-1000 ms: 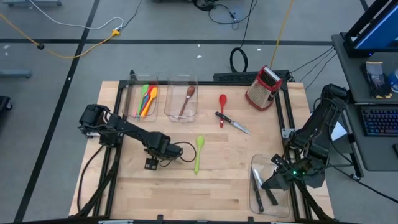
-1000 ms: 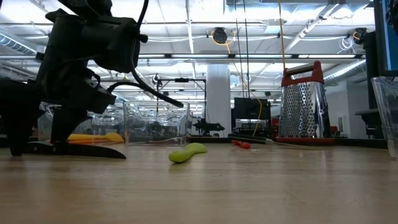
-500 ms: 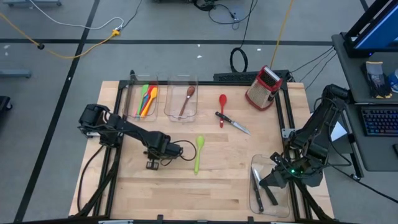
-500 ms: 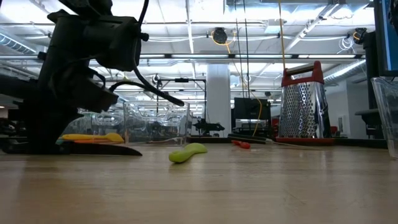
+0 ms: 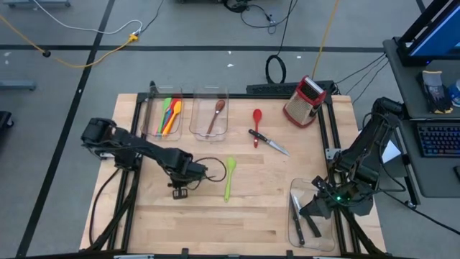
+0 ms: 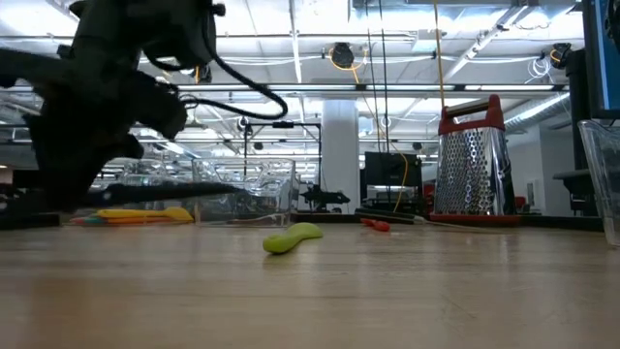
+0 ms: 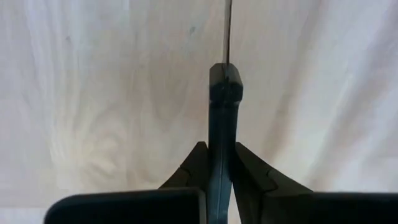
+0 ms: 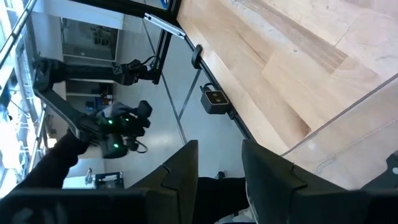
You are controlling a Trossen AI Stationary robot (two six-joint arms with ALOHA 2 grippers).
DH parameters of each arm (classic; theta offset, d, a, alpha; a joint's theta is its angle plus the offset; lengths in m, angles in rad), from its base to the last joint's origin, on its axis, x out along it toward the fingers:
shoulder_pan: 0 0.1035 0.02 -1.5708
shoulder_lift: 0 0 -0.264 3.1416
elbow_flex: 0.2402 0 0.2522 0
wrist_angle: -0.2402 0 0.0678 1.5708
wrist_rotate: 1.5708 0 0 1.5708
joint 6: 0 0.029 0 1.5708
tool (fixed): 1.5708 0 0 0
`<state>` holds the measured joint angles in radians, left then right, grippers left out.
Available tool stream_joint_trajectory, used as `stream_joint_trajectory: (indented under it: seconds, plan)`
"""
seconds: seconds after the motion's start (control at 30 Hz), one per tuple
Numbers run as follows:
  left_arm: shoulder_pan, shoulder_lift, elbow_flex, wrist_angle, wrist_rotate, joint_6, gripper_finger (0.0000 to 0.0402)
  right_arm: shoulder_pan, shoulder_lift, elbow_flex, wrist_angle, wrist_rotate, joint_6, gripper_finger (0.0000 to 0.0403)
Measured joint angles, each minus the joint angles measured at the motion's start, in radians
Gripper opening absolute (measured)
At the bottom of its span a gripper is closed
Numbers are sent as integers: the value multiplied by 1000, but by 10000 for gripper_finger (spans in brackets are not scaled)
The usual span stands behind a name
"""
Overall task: Pick & Place Kitchen Items
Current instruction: Put the knife into the bottom transparent bin
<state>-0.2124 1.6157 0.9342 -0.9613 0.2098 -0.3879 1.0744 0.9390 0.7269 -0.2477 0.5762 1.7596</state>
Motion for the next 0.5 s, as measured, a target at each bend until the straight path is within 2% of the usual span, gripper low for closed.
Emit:
stream_joint_trajectory:
  seconds: [0.13, 0.27, 0.5]
  plan:
    - [1, -78, -1, 39, 51, -133, 29, 0, 0, 0, 7, 0, -46, 116]
    - [1, -161, 1, 169, 96, -287, 29, -2, 0, 0, 14, 2, -96, 116]
    - [1, -229, 3, 647, 59, -555, 29, -46, 0, 0, 75, 3, -259, 116]
